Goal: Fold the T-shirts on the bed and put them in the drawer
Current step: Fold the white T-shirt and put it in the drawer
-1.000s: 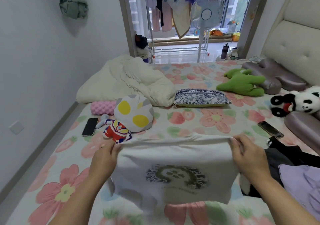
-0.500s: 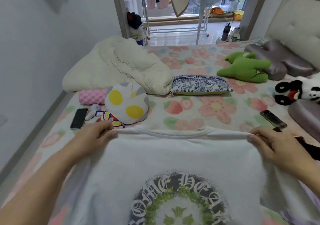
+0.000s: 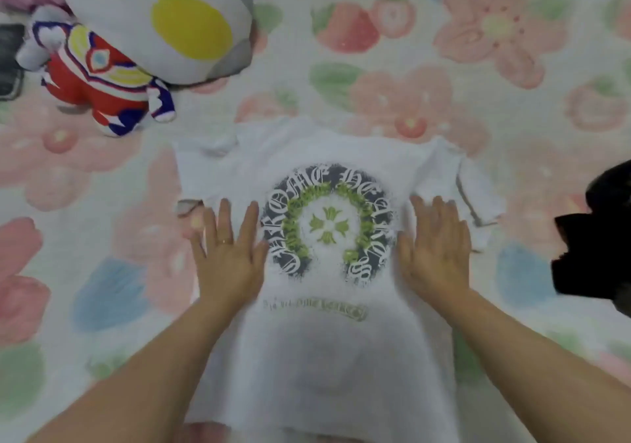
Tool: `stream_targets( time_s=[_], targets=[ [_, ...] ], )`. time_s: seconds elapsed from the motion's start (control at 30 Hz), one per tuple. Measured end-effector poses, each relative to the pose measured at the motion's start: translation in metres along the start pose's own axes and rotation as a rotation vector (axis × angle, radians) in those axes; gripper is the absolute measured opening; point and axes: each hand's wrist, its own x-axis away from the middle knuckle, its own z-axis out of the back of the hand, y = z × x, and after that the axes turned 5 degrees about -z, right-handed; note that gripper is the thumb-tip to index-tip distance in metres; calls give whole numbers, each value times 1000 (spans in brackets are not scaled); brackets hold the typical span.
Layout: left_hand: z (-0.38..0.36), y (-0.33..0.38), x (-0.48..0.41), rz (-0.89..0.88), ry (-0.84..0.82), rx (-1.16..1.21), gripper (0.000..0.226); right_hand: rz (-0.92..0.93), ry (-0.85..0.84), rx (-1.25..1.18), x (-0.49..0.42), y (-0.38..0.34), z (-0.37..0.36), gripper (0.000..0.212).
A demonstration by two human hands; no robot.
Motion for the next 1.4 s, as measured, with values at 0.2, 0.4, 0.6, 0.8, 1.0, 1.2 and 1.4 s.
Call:
stream_targets(
  time_s=[0.2, 0.4, 0.6, 0.8, 1.0, 1.2, 1.4],
  targets=[
    [-31, -26, 64, 168, 31, 32, 76, -33, 60, 65, 66, 32, -58, 59],
    [0, -45, 93, 545, -29, 256, 56, -621, -194, -191, 113, 49, -26, 65],
    [10, -58, 126, 589, -228, 213, 44, -690, -459, -9, 148, 71, -4, 41],
    [16, -56, 106, 564, -189, 276, 67, -553, -356, 3, 120, 85, 23, 31],
    [22, -78, -63, 664, 262, 436, 72, -682, 43, -404, -64, 102, 9, 69],
    [6, -61, -125, 524, 232, 291, 71, -568, 56, -368, -120, 85, -12, 39],
    [16, -86, -126, 404, 436, 291, 41, -421, 252, -131, -120, 113, 10, 30]
  ],
)
